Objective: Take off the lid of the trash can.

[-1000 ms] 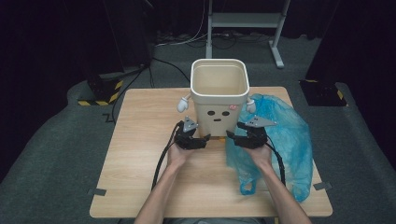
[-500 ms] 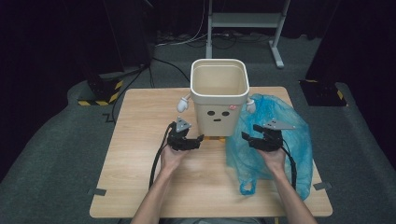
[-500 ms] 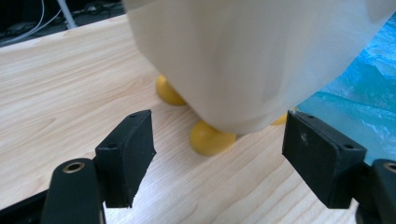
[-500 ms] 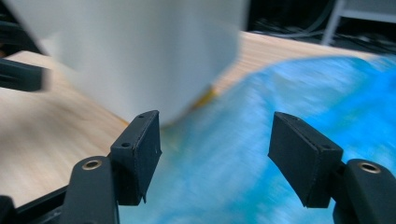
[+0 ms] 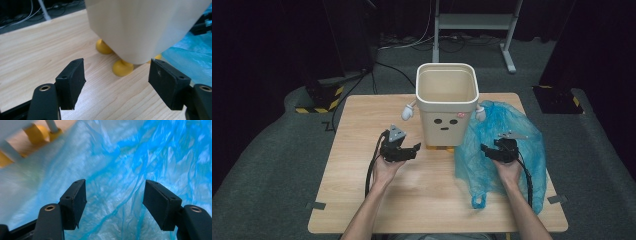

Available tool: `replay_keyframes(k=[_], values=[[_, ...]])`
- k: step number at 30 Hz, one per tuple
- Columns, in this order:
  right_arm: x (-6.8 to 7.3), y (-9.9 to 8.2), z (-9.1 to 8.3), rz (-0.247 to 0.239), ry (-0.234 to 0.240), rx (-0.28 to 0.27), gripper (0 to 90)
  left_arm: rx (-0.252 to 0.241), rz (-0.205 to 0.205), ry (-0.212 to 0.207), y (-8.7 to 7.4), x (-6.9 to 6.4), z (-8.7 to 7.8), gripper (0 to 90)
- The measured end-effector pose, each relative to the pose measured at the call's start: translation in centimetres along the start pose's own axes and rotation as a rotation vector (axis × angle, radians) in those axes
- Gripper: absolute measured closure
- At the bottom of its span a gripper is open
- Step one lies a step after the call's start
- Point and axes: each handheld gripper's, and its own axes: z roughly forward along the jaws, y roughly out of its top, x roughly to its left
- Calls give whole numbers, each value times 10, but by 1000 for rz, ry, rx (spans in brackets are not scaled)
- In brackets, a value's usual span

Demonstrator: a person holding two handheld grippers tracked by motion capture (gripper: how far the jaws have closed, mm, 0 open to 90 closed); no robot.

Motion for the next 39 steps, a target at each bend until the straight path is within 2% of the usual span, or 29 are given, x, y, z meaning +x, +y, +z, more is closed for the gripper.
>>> replay_keyframes(k=[2, 4, 5, 8, 9, 11, 12, 13, 14, 15, 17, 20, 26, 31, 37, 39], values=[[0, -2, 4, -9, -17, 18, 348, -25, -27, -22, 1, 2, -3, 269], [1, -4, 8, -19, -36, 40, 347, -37, -38, -24, 3, 3, -7, 270], [1, -4, 8, -19, -36, 40, 347, -29, -42, -23, 4, 2, -9, 270], [3, -4, 8, -32, -54, 45, 348, 54, -38, -17, 10, 3, -15, 302], [4, -4, 10, -43, -63, 53, 348, 52, -46, -16, 12, 3, -18, 310], [5, -4, 10, -50, -68, 61, 348, 32, -46, 14, 14, 3, -24, 316], [8, -4, 12, -79, -83, 76, 348, 19, -40, 44, 16, 4, -29, 321], [10, -4, 12, -94, -90, 78, 350, 19, -40, 44, 16, 4, -29, 313], [10, -4, 12, -94, -90, 78, 350, 29, -33, 55, 18, 5, -31, 313], [11, -4, 12, -103, -90, 77, 356, 44, -38, 65, 20, 6, -33, 260], [10, -4, 12, -100, -85, 77, 355, 56, -68, 74, 24, 9, -36, 245], [9, -4, 12, -91, -80, 82, 342, 38, -77, 60, 30, 14, -43, 283], [9, -4, 12, -90, -89, 82, 323, -35, -105, 46, 47, 22, -59, 337], [11, -4, 12, -99, -91, 79, 331, -27, -98, 51, 56, 26, -61, 358], [9, -4, 12, -82, -77, 85, 336, -29, -102, 23, 70, 32, -61, 334], [9, -4, 12, -86, -76, 84, 339, -39, -116, 13, 75, 33, -61, 362]])
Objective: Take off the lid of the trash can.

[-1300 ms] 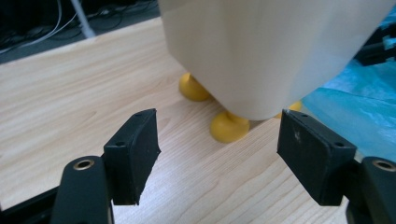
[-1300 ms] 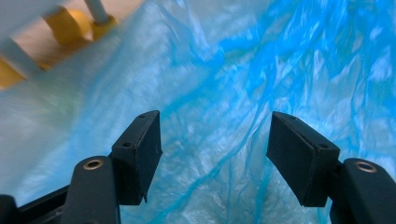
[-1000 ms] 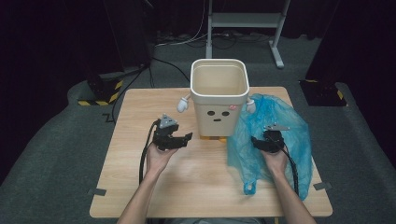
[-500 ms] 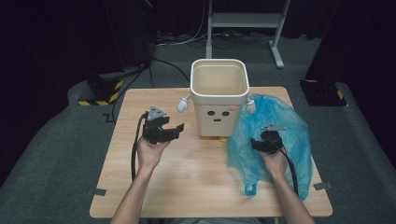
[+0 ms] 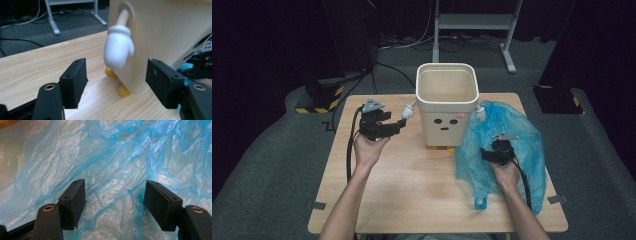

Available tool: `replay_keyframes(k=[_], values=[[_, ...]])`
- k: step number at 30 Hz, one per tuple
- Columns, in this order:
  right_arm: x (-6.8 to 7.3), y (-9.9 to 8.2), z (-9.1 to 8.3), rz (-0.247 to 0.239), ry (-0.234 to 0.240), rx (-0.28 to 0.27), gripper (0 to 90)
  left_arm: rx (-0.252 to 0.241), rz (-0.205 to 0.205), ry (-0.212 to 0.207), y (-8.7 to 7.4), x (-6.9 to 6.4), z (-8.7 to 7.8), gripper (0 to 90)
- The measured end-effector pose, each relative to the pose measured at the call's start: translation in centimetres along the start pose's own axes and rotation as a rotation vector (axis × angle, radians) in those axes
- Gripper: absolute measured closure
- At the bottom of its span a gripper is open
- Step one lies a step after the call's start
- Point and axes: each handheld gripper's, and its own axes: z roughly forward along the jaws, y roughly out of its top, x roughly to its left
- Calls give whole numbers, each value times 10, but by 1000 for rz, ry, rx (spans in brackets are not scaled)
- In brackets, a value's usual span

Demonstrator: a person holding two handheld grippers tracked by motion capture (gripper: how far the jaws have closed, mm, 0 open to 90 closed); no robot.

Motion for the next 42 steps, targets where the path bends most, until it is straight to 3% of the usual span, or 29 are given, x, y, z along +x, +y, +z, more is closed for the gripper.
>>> replay_keyframes(k=[5, 9, 13, 18, 23, 25, 34, 42], values=[[0, 0, 0, -3, 0, -1, 343, -23, 6, 11, 15, 4, -2, 378], [-1, 0, 0, 4, 1, -2, 348, -46, -4, -4, 26, 7, -2, 387], [0, 0, 0, 5, 2, -2, 353, -109, 11, -8, 37, 6, -5, 402], [0, 0, 0, 5, 0, -2, 352, -134, 21, -15, 55, 6, -5, 409], [-1, 0, 0, 3, 0, -2, 353, -152, 13, -59, 71, 6, -2, 435], [-1, -1, -1, 5, 1, 0, 355, -154, 10, -76, 76, 5, 0, 435], [-1, -1, -1, 2, 2, 0, 357, -130, 42, -78, 104, -4, 11, 443], [-1, -1, -1, 4, 4, -1, 359, -76, 83, -47, 126, -8, 29, 376]])
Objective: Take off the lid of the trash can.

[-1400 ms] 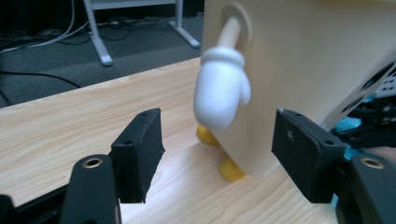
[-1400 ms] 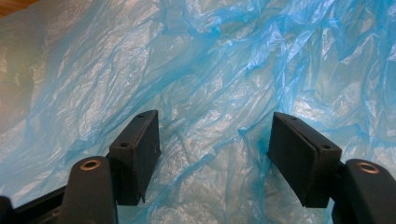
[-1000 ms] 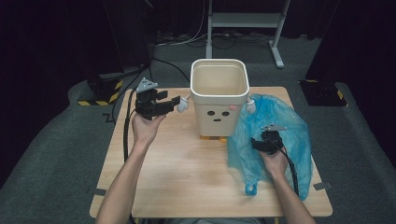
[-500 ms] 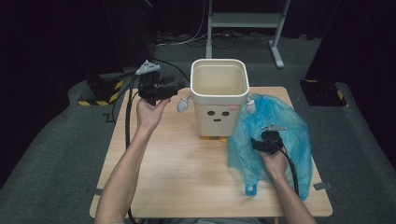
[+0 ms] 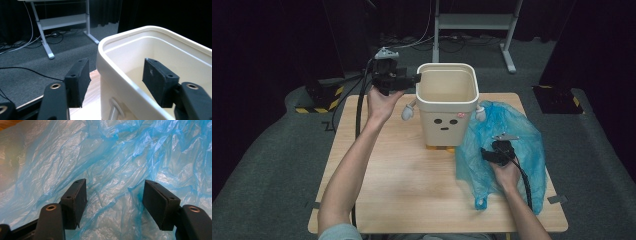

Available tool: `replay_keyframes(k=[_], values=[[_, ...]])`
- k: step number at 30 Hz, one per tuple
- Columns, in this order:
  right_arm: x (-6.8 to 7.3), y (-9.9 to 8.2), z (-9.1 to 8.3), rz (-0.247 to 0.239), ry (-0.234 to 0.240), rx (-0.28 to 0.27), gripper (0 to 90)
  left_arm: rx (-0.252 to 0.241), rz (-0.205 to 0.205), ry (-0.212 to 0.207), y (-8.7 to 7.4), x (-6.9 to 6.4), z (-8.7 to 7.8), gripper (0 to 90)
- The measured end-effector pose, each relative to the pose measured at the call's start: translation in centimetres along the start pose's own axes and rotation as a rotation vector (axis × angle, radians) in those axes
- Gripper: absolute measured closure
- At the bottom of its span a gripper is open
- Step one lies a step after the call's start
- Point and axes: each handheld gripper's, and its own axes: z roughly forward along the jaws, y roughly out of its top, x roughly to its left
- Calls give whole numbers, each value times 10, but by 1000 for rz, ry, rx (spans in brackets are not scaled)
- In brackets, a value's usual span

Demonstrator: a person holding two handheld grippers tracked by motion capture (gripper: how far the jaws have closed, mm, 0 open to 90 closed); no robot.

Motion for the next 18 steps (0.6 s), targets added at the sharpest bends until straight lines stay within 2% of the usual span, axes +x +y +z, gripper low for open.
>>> replay_keyframes(k=[3, 7, 11, 15, 18], values=[[0, 0, 0, -1, 1, 0, 358, 0, 2, 8, 5, 0, 7, 377], [0, 0, 0, -5, -2, -1, 352, -4, -18, 19, 9, 5, 17, 412], [1, 0, 0, 3, 2, -2, 352, -1, -14, 39, 10, 8, 25, 411], [1, 0, 0, -5, 2, 0, 352, 24, 3, 56, 11, 9, 34, 413], [1, 0, 0, -8, 1, 0, 353, 26, 16, 59, 13, 9, 38, 443]])
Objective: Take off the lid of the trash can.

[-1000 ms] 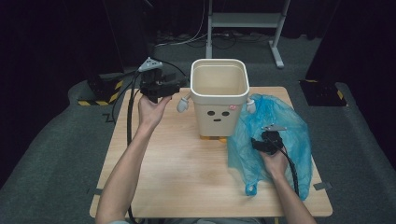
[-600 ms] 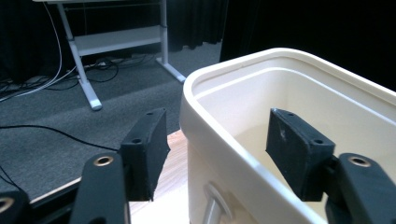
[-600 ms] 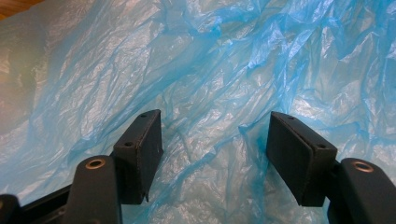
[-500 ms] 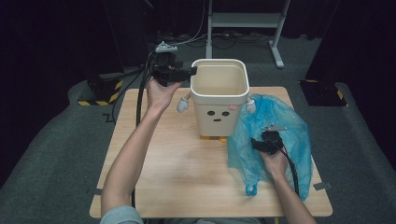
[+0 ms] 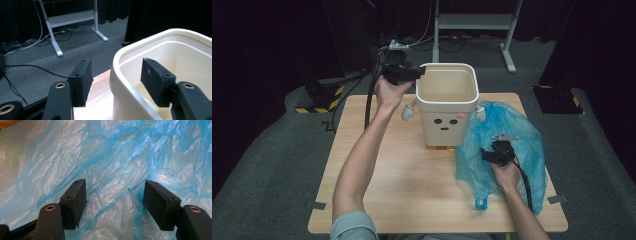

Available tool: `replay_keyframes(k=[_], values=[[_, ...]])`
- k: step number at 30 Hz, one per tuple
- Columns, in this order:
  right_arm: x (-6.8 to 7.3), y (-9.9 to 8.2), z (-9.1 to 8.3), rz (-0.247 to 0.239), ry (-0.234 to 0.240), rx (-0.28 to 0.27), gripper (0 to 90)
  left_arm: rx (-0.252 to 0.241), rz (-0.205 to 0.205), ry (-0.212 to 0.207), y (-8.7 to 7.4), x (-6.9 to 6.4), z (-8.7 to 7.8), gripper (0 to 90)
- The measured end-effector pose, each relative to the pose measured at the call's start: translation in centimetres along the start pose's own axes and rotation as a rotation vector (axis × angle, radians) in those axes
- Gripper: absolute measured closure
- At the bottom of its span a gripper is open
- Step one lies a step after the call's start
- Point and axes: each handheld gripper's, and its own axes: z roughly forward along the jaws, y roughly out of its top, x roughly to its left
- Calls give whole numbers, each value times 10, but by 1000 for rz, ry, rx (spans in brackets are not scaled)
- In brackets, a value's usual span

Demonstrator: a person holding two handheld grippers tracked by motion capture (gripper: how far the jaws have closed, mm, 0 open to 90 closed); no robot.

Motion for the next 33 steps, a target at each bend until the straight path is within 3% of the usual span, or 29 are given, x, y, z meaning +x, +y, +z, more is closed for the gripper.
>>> replay_keyframes(k=[8, 15, 17, 22, 33], values=[[0, 0, 0, -10, -3, -3, 354, 2, 12, 5, 4, -1, 10, 601], [1, 0, 0, -11, -4, -4, 354, 20, 37, 17, 2, -2, 15, 682], [1, 0, 0, -11, -6, -4, 353, 18, 57, 18, 2, -4, 15, 741], [2, 0, 0, -17, -14, -7, 351, 16, 99, 55, 2, -10, 16, 778], [2, 0, 0, -20, -15, -8, 351, 28, 115, 93, 4, -14, 17, 808]])
